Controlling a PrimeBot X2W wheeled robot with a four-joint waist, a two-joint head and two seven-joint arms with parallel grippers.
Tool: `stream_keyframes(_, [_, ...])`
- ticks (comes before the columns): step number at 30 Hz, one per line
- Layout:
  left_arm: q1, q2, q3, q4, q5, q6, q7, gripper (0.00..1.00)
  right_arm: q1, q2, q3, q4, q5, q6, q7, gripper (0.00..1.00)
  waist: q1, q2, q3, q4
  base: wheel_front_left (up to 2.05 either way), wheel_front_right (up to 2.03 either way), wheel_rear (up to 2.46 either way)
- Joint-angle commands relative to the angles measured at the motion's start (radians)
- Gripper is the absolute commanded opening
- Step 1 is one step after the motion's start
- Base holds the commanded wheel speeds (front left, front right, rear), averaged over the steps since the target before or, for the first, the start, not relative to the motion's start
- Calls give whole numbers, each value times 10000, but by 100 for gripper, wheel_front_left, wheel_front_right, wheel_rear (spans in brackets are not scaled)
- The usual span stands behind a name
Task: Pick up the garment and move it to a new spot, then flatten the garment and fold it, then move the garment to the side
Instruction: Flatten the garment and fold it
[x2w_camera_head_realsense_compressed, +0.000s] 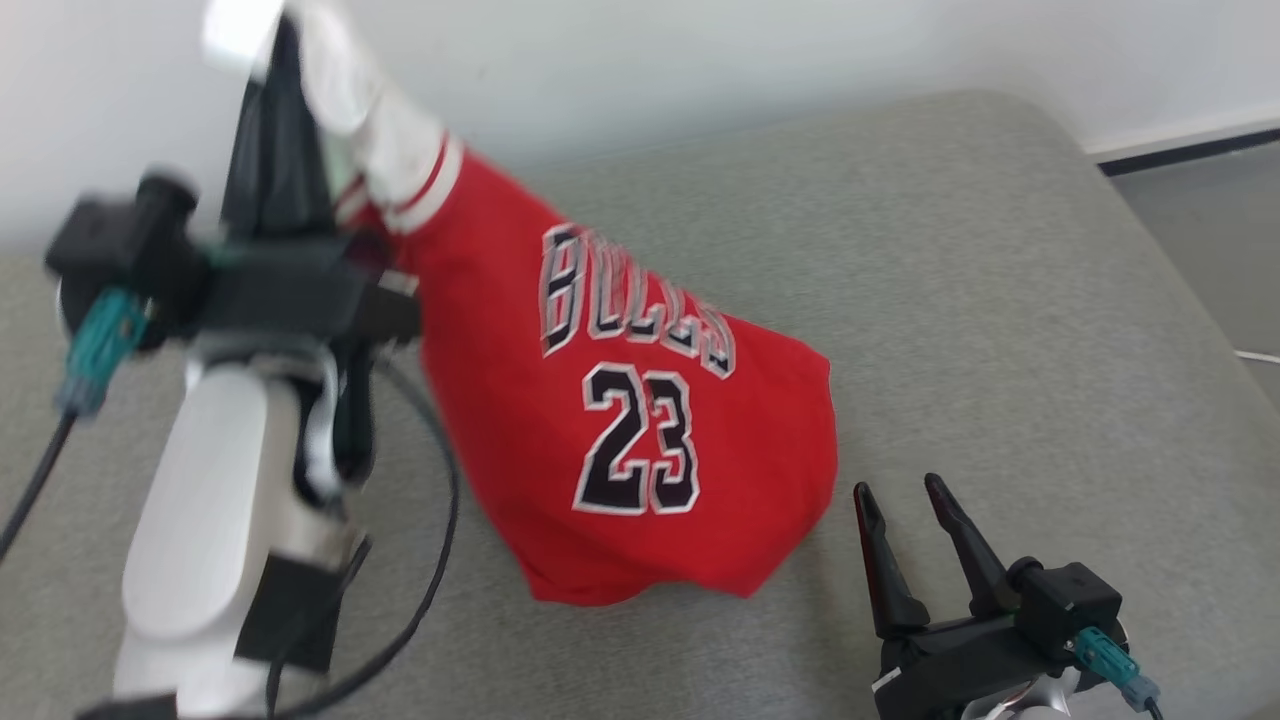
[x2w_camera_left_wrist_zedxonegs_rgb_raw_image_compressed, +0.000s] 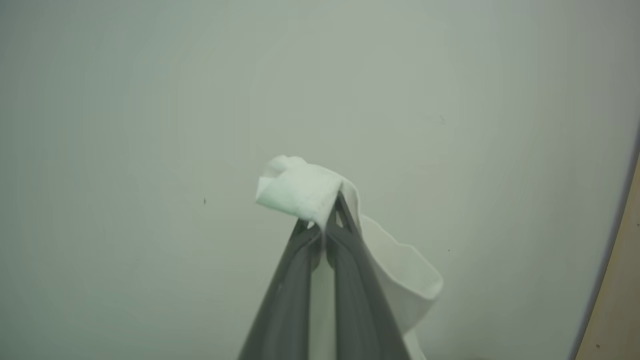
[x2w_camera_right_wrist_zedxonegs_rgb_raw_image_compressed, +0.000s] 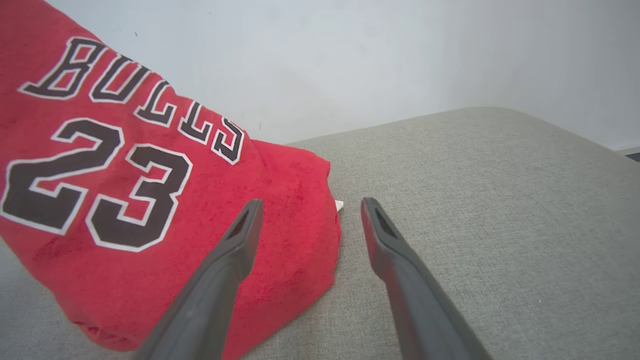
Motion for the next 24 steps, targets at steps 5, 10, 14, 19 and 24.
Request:
stream_keyframes(5, [2061,93,895,-399,541,-361,-31,0,-18,3,-163,-48,-214,-22,-3,100,0,-1,334,1218,0,0,0])
stream_keyframes(10, [3904,-44,1597,-1139,1113,-536,-31,0,47,-2,-285,-122,-289,-22,47,100,0,-1,254,1662,0,0,0])
stream_keyframes(14, [5146,-124,1837,-1305,1470,-691,-31,0,139,-2,-266,-180,-277,-22,103,100,0,-1,159,1796,0,0,0])
stream_keyframes(19, [6441,-308,1989,-1222,1572,-620,-32,0,212,0,-257,-201,-226,-22,130,100,0,-1,52,1830,0,0,0])
stream_keyframes(24, [7271,-363,1929,-587,1461,-487,-33,0,282,0,-329,-177,-186,-22,125,100,0,-1,-89,1831,0,0,0])
